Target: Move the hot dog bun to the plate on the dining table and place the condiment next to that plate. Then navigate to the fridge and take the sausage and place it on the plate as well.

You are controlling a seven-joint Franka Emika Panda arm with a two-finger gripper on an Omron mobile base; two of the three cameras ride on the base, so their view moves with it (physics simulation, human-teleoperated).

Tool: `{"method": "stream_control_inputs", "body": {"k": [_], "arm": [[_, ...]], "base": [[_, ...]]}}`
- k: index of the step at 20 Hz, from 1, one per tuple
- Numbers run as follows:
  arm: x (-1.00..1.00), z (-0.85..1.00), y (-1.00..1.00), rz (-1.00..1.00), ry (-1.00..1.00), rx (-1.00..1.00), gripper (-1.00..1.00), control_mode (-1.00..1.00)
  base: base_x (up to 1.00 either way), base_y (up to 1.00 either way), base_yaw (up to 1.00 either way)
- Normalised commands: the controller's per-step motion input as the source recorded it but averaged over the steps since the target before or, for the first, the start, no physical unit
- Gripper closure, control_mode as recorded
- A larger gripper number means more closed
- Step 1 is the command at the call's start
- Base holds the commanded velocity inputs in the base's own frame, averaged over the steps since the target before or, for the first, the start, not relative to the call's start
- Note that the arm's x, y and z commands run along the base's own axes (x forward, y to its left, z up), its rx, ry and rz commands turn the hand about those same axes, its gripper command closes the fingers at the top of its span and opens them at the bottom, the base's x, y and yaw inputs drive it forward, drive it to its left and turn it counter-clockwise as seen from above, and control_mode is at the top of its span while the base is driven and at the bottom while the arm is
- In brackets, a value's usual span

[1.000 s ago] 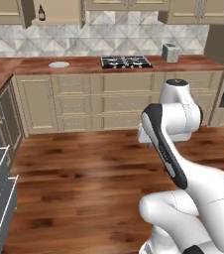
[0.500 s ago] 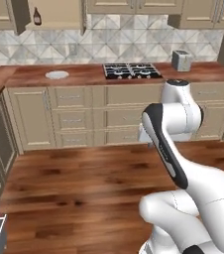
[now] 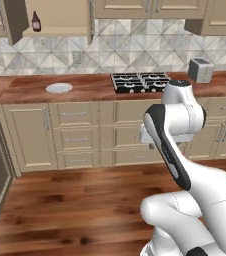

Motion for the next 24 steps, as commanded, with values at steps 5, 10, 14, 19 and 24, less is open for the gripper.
{"method": "stream_control_inputs", "body": {"k": [5,10,14,19,24], "arm": [[0.00,0.00,0.00,0.00,0.00,0.00,-1.00,1.00],[0.00,0.00,0.00,0.00,0.00,0.00,-1.00,1.00],[0.00,0.00,0.00,0.00,0.00,0.00,-1.00,1.00],[0.00,0.00,0.00,0.00,0.00,0.00,-1.00,1.00],[0.00,0.00,0.00,0.00,0.00,0.00,-1.00,1.00]], "base": [[1.00,0.41,-0.01],[1.00,0.36,0.00],[1.00,0.39,0.00],[1.00,0.43,-0.01],[0.90,0.62,-0.05]]}}
